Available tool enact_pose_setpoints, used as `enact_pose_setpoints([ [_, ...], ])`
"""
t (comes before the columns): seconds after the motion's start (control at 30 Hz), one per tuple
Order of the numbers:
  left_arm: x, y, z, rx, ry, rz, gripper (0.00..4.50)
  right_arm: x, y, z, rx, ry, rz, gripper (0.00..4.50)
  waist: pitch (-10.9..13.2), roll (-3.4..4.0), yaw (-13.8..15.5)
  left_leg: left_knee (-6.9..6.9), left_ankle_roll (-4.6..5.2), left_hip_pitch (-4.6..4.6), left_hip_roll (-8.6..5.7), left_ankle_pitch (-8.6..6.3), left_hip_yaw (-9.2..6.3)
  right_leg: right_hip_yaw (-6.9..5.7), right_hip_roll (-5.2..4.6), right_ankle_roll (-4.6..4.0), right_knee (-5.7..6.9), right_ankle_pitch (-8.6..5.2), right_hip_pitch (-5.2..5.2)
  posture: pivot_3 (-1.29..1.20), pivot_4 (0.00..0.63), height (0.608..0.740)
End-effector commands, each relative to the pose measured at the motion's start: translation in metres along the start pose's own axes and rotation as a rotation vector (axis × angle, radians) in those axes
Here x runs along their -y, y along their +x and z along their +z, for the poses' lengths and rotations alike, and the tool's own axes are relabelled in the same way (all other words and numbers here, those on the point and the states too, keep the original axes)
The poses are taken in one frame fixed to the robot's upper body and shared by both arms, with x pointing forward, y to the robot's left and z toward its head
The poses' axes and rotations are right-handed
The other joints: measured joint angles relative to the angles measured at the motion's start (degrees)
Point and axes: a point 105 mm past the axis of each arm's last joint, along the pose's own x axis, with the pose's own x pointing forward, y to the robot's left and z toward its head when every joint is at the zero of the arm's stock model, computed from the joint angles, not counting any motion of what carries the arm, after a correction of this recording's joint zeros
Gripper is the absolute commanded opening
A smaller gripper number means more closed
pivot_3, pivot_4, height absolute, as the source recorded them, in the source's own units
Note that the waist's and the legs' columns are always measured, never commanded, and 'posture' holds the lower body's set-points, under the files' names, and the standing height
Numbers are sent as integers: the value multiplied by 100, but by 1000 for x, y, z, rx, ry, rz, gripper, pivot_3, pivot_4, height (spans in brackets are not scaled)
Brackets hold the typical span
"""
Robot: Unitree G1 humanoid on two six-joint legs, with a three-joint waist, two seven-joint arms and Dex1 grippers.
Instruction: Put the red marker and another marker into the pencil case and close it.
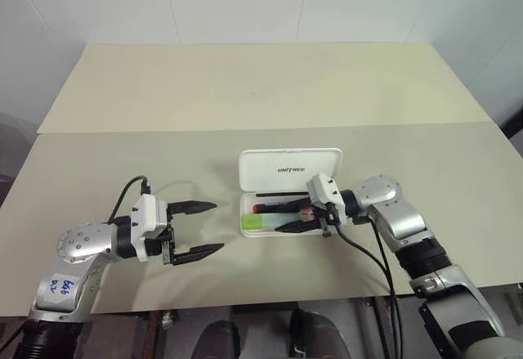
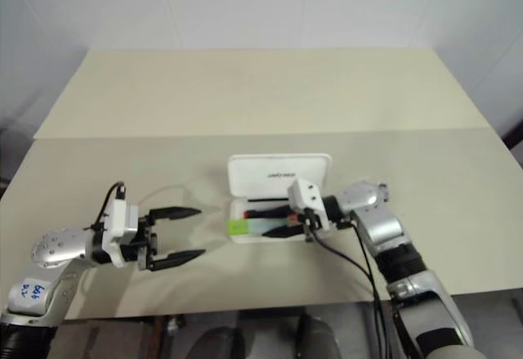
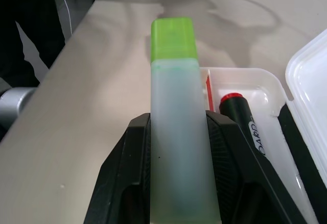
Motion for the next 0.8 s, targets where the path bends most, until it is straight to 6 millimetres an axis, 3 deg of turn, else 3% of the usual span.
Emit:
enact_pose_setpoints([
  [0.03,1,0,12,31,51,9,4071,4,-2,7,2,-48,12,1130,0,0,5,0,0,-1,0,0,0,0,0,0,0,0,0,0,150,740],
  [0.2,1,0,12,33,52,15,4071,6,-4,6,-4,-35,16,1130,0,0,-4,0,0,0,0,0,0,0,0,0,0,0,0,0,150,740],
  [0.5,-1,2,12,36,56,16,4071,9,-10,10,-2,-43,4,4297,0,0,-1,0,-1,0,0,0,0,1,0,0,1,0,-1,0,150,740],
  [0.53,-1,2,12,37,56,16,4071,9,-10,13,4,-49,2,4454,0,0,-1,0,-1,0,0,0,0,1,0,0,1,0,-1,0,150,740],
  [0.8,-2,6,12,46,59,-3,4071,-3,-10,40,122,-47,1,4454,1,2,16,0,-2,-1,1,-1,-4,0,0,-1,5,0,-3,0,150,740],
])
